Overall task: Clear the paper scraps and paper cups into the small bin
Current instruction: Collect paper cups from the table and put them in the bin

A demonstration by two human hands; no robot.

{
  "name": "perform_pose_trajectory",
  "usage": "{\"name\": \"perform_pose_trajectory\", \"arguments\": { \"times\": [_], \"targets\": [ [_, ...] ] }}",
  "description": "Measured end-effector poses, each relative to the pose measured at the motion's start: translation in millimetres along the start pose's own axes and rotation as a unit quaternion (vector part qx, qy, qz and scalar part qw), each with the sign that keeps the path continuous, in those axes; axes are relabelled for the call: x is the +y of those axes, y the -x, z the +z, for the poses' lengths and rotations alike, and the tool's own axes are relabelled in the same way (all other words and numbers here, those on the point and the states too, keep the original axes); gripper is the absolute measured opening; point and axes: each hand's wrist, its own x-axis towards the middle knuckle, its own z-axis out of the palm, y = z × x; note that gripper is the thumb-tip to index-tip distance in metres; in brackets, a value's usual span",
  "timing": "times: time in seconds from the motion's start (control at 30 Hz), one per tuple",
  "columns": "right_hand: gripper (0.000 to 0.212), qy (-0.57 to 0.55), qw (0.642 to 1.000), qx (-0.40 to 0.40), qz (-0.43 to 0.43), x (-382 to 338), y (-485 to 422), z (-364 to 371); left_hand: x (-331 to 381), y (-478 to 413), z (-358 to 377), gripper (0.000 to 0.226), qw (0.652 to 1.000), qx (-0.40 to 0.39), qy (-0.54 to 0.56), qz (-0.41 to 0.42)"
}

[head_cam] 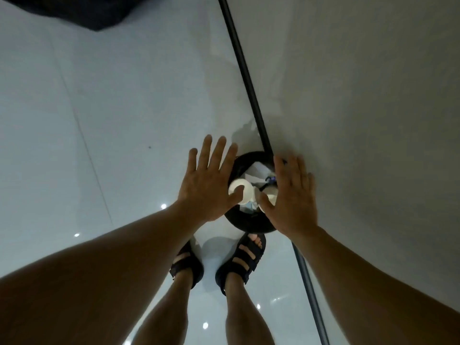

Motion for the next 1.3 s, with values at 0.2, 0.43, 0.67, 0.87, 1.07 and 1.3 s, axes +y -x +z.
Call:
{"name": "perform_pose_trajectory", "arguments": {
  "times": [0.2,0.43,0.67,0.87,1.07,1.3],
  "targets": [
    [0.081,-0.049,0.998,0.017,-0.026,-90.7,24.0,-112.8,-53.4,70.8,-123.1,0.084,0.994,0.02,0.025,-0.105],
    [0.078,-0.084,0.987,0.011,-0.134,-195.3,85.6,-218.8,-87.3,201.0,-236.8,0.08,0.967,0.031,0.045,-0.249],
    [0.076,-0.028,0.953,-0.004,-0.301,-247.7,142.4,-296.5,-62.6,333.9,-304.1,0.082,0.895,0.112,0.083,-0.423],
    [0.077,0.056,0.902,-0.026,-0.427,-291.0,202.4,-333.5,-14.3,467.1,-319.1,0.081,0.801,0.165,0.125,-0.562],
    [0.079,0.093,0.815,-0.057,-0.568,-362.7,311.5,-327.7,53.2,610.5,-294.8,0.08,0.675,0.173,0.165,-0.698],
    [0.08,0.13,0.678,-0.067,-0.72,-434.0,502.3,-287.5,134.3,780.0,-246.4,0.079,0.526,0.225,0.165,-0.804]
  ]
}}
